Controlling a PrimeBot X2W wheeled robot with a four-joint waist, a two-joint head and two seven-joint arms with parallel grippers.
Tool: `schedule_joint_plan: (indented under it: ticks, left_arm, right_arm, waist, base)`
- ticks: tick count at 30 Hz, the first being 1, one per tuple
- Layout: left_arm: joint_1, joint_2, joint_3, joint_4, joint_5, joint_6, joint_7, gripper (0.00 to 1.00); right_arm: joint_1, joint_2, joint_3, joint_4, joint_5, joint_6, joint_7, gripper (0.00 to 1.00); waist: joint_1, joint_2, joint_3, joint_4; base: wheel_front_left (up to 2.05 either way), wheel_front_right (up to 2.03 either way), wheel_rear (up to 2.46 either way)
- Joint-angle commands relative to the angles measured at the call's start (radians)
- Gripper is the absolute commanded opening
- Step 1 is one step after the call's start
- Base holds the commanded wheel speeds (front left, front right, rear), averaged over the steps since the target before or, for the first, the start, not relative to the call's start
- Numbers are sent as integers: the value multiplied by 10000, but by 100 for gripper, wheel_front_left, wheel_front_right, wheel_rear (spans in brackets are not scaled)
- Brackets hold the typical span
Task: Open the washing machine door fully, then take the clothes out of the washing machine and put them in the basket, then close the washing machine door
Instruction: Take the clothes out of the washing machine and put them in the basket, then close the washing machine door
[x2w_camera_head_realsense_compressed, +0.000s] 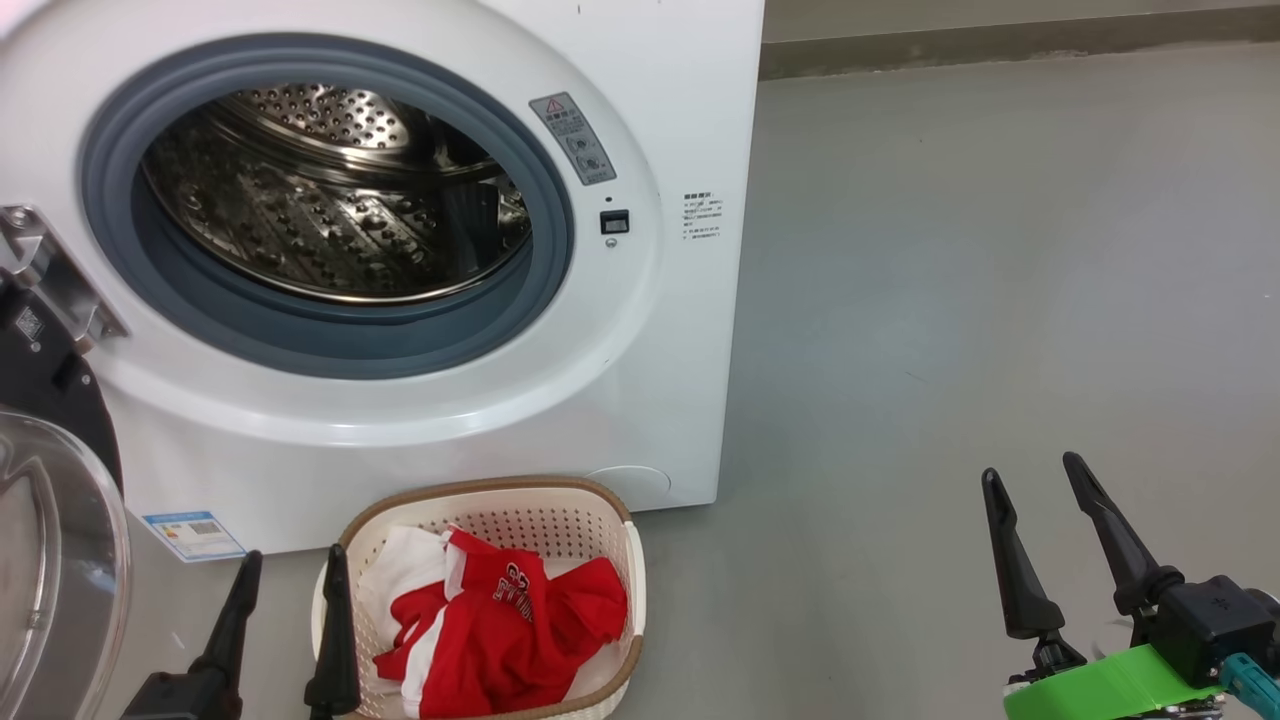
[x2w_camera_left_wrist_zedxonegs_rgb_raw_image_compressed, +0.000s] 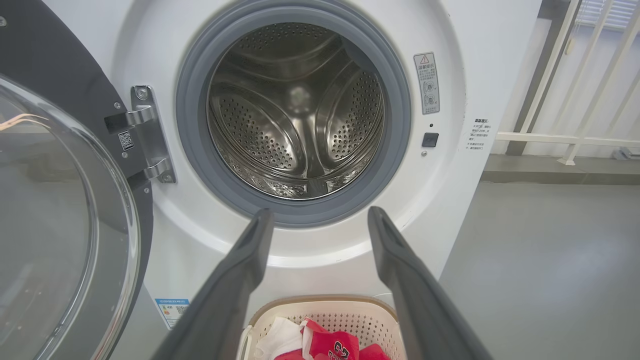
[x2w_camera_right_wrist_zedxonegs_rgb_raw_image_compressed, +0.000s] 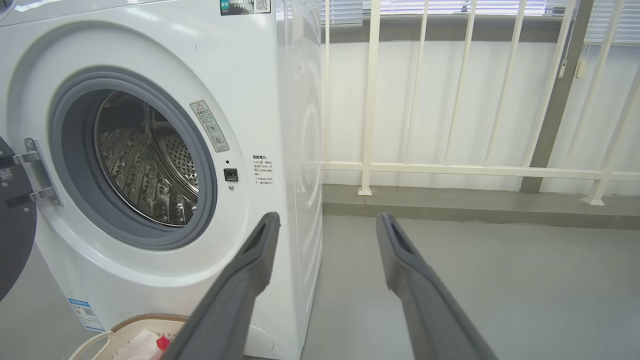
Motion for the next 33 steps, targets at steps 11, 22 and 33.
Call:
schedule_joint_plan:
  ticks: [11, 22, 33]
  left_arm:
    - [-124, 197, 247, -253, 87, 242, 35, 100]
    - [-143, 244, 194, -300, 12, 321, 87, 100]
    - [-180, 357, 16, -426, 114, 367, 107, 100]
  right_arm:
    - [-65, -98, 376, -268, 101, 48, -63, 100]
    - [-97, -98, 430, -222, 148, 48, -63, 100]
    - [-146, -98, 481, -183, 187, 48, -63, 100]
  waist:
    - [0, -1, -13, 89]
    - [0, -1, 41, 152]
    - [0, -1, 98, 181]
  base:
    - [-31, 24, 7]
    - [-168, 143, 25]
    - [-94, 81, 12]
